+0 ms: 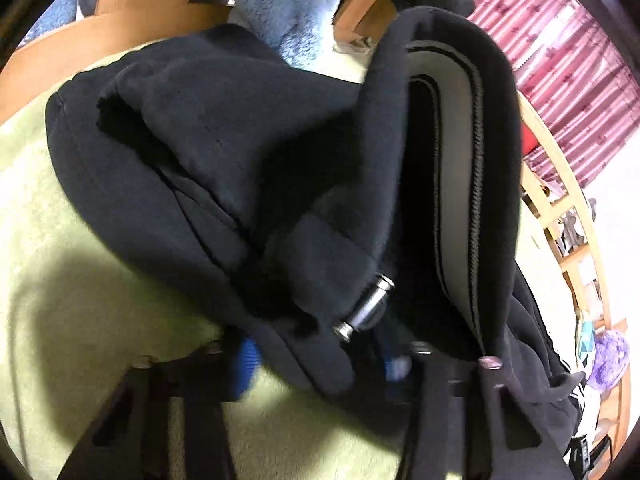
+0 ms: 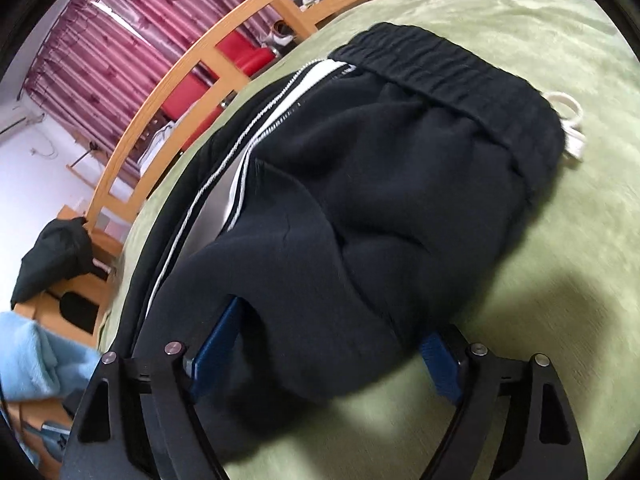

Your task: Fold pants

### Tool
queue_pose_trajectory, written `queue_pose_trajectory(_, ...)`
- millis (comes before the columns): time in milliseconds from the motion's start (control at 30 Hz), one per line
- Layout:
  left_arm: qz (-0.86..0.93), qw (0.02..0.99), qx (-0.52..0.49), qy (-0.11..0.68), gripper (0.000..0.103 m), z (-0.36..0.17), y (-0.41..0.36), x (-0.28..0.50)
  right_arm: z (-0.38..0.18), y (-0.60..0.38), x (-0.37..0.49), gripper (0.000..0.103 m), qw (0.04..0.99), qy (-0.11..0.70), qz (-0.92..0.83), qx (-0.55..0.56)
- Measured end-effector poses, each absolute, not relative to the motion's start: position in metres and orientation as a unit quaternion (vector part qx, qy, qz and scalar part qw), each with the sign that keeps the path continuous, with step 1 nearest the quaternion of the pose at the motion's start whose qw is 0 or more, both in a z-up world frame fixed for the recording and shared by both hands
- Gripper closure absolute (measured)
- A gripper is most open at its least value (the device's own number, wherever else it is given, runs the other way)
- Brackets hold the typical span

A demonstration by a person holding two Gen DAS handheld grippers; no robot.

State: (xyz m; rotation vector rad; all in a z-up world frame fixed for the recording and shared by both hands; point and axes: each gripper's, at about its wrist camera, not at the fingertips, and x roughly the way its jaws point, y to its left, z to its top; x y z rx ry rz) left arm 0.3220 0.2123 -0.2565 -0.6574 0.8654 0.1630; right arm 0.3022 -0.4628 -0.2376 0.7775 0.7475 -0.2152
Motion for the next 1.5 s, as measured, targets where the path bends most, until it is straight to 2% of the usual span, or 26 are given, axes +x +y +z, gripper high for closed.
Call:
queue_pose_trajectory(33, 0.07, 0.85, -0.318, 0.414, 0.083, -0.257, 0.215, 0.322, -0.237, -0.461, 0.304, 0.026, 0.853, 0.357, -0.108, 0.364)
queue_pose_trajectory(100, 0.059, 0.85, -0.32, 0.415, 0.09, -0.253, 0.217, 0.32, -0.233, -0.459, 0.304, 0.07, 0.858, 0.36, -0.127, 0.345)
queue_pose_trajectory(133, 0.058, 0.854, -0.313, 0.412, 0.091, -0.247, 0.217, 0.315, -0.23, -0.461, 0.3, 0.078, 0.86, 0.352, -0.123, 0.349)
queue_pose_trajectory(167, 0.056, 0.858, -0.307, 0.409, 0.092, -0.242, 0.217, 0.31, -0.226, -0.465, 0.294, 0.085, 0.861, 0.342, -0.119, 0.356)
queue_pose_trajectory(300, 0.042, 0.866, -0.292, 0.403, 0.092, -0.219, 0.215, 0.277, -0.204, -0.472, 0.256, 0.09, 0.865, 0.321, -0.123, 0.365)
queue_pose_trajectory(500, 0.022, 0.871, -0.266, 0.413, 0.092, -0.194, 0.194, 0.207, -0.173, -0.488, 0.164, 0.091, 0.872, 0.323, -0.134, 0.342)
queue_pose_trajectory(767, -0.051, 0.86, -0.238, 0.449, 0.092, -0.192, 0.125, 0.091, -0.143, -0.545, 0.004, 0.091, 0.872, 0.338, -0.182, 0.303)
queue_pose_trajectory(867, -0.059, 0.859, -0.219, 0.459, 0.091, -0.193, 0.11, 0.078, -0.148, -0.569, -0.046, 0.09, 0.862, 0.352, -0.192, 0.31)
queue_pose_trajectory(933, -0.056, 0.857, -0.197, 0.472, 0.087, -0.197, 0.109, 0.073, -0.16, -0.577, -0.061, 0.087, 0.851, 0.376, -0.183, 0.319)
queue_pose_trajectory(967, -0.058, 0.851, -0.195, 0.484, 0.085, -0.199, 0.112, 0.076, -0.164, -0.577, -0.062, 0.082, 0.847, 0.387, -0.181, 0.316)
queue_pose_trajectory(1033, -0.063, 0.834, -0.2, 0.51, 0.076, -0.201, 0.129, 0.075, -0.169, -0.567, -0.065, 0.073, 0.847, 0.408, -0.199, 0.277)
queue_pose_trajectory(1067, -0.065, 0.834, -0.199, 0.511, 0.074, -0.198, 0.131, 0.065, -0.169, -0.562, -0.067, 0.066, 0.848, 0.414, -0.206, 0.26)
queue_pose_trajectory(1100, -0.067, 0.837, -0.197, 0.506, 0.066, -0.194, 0.139, 0.056, -0.168, -0.555, -0.072, 0.058, 0.85, 0.418, -0.209, 0.243)
queue_pose_trajectory(1133, -0.059, 0.846, -0.19, 0.495, 0.056, -0.19, 0.15, 0.048, -0.164, -0.545, -0.079, 0.056, 0.857, 0.414, -0.21, 0.226)
queue_pose_trajectory(1200, -0.031, 0.862, -0.179, 0.472, 0.045, -0.184, 0.165, 0.02, -0.16, -0.534, -0.089, 0.054, 0.863, 0.406, -0.216, 0.21)
queue_pose_trajectory(1333, 0.0, 0.87, -0.203, 0.449, 0.044, -0.184, 0.214, 0.008, -0.148, -0.513, -0.098, 0.054, 0.869, 0.388, -0.214, 0.219)
queue_pose_trajectory(1500, 0.012, 0.857, -0.286, 0.428, 0.048, -0.21, 0.259, 0.023, -0.144, -0.49, -0.095, 0.054, 0.865, 0.385, -0.21, 0.245)
